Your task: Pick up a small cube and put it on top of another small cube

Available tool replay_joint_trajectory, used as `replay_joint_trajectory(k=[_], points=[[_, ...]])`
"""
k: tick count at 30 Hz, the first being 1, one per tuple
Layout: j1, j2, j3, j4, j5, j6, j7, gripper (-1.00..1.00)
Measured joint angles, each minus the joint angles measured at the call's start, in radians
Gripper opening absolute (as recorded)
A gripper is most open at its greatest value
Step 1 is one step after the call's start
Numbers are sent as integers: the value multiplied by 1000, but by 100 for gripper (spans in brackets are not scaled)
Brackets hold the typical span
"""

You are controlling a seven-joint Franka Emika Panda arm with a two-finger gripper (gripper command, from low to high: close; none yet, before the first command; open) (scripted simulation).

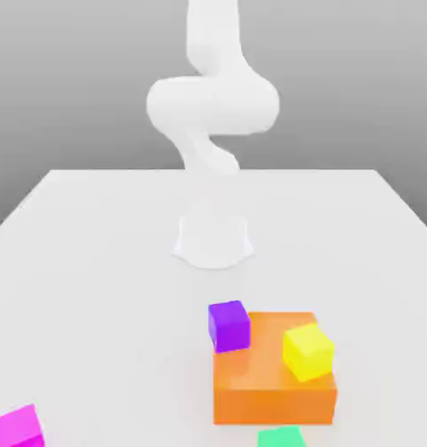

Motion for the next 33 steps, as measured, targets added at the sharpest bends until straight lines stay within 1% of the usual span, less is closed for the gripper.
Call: replay_joint_trajectory(k=[10,18,24,30,33], points=[[-109,369,-29,35,-6,89,175,0],[-182,659,-74,63,6,160,300,0],[-233,877,-101,83,39,213,377,0],[-278,1097,-129,105,98,267,434,0],[-297,1206,-116,126,124,337,428,0]])
